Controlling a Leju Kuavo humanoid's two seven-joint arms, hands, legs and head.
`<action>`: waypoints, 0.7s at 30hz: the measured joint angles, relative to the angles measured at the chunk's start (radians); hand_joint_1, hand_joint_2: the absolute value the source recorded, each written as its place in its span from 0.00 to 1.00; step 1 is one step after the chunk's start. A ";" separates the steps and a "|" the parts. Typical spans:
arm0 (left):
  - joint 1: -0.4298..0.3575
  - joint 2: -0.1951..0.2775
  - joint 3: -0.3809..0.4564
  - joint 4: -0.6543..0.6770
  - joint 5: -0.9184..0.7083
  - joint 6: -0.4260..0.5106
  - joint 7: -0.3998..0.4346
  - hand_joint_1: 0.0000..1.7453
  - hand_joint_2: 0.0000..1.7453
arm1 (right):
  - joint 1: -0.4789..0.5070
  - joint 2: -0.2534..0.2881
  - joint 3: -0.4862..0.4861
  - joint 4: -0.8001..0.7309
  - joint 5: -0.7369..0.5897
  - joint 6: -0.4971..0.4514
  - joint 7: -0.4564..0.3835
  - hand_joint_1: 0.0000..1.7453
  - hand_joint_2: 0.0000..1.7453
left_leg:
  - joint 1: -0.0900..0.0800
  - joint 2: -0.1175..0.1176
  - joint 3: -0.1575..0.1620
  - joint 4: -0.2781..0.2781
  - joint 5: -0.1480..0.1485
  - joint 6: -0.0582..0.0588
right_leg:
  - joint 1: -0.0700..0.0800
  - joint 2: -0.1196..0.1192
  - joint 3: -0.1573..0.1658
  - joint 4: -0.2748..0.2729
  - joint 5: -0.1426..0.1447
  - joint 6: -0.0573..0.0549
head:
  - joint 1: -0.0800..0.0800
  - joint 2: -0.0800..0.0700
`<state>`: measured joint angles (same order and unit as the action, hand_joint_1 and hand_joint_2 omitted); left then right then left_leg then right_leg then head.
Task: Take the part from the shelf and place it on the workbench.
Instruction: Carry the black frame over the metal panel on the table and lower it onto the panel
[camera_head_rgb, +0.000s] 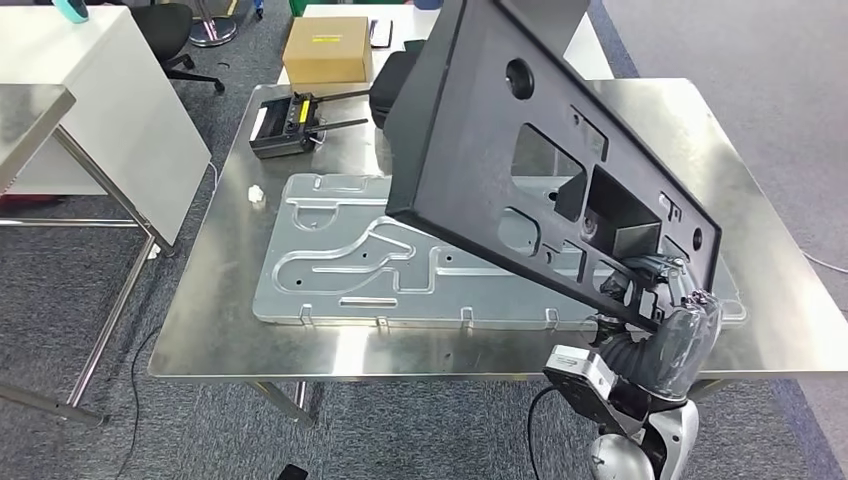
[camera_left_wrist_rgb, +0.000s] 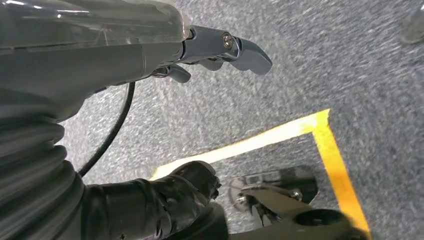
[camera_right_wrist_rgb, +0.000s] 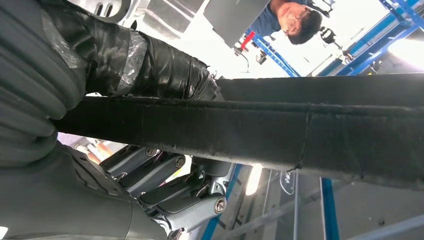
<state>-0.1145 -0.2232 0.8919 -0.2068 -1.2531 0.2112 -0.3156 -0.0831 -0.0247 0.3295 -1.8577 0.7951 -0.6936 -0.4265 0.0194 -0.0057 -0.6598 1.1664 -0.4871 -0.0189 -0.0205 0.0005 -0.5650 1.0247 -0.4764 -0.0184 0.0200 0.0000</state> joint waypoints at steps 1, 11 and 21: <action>-0.001 0.000 0.000 0.000 0.001 0.000 0.000 0.00 1.00 | -0.005 -0.001 0.003 0.003 0.001 0.000 0.003 1.00 1.00 | 0.000 0.000 0.027 -0.063 0.029 0.000 | 0.000 0.001 0.003 0.004 -0.006 0.006 | 0.000 0.000; -0.010 -0.001 -0.006 0.000 -0.005 -0.038 -0.007 0.00 0.50 | -0.058 -0.011 0.042 0.070 0.094 0.020 0.061 0.94 1.00 | -0.007 0.000 0.063 -0.145 0.039 0.055 | -0.001 0.000 -0.121 0.253 -0.127 0.046 | 0.001 0.000; -0.030 -0.014 -0.033 0.000 -0.042 -0.022 0.064 0.00 0.00 | -0.205 -0.023 0.078 0.255 0.601 0.008 0.266 0.97 1.00 | -0.020 -0.001 0.071 -0.141 0.028 0.035 | 0.016 0.000 -0.035 0.008 0.020 0.004 | 0.000 0.000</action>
<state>-0.1442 -0.2368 0.8585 -0.2065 -1.2947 0.1890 -0.2519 -0.2876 -0.0478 0.4076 -1.6028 1.3961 -0.6851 -0.1602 -0.0006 -0.0071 -0.5891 1.0253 -0.4589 0.0163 -0.0042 0.0002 -0.6003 1.0326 -0.4567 -0.0144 0.0201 0.0000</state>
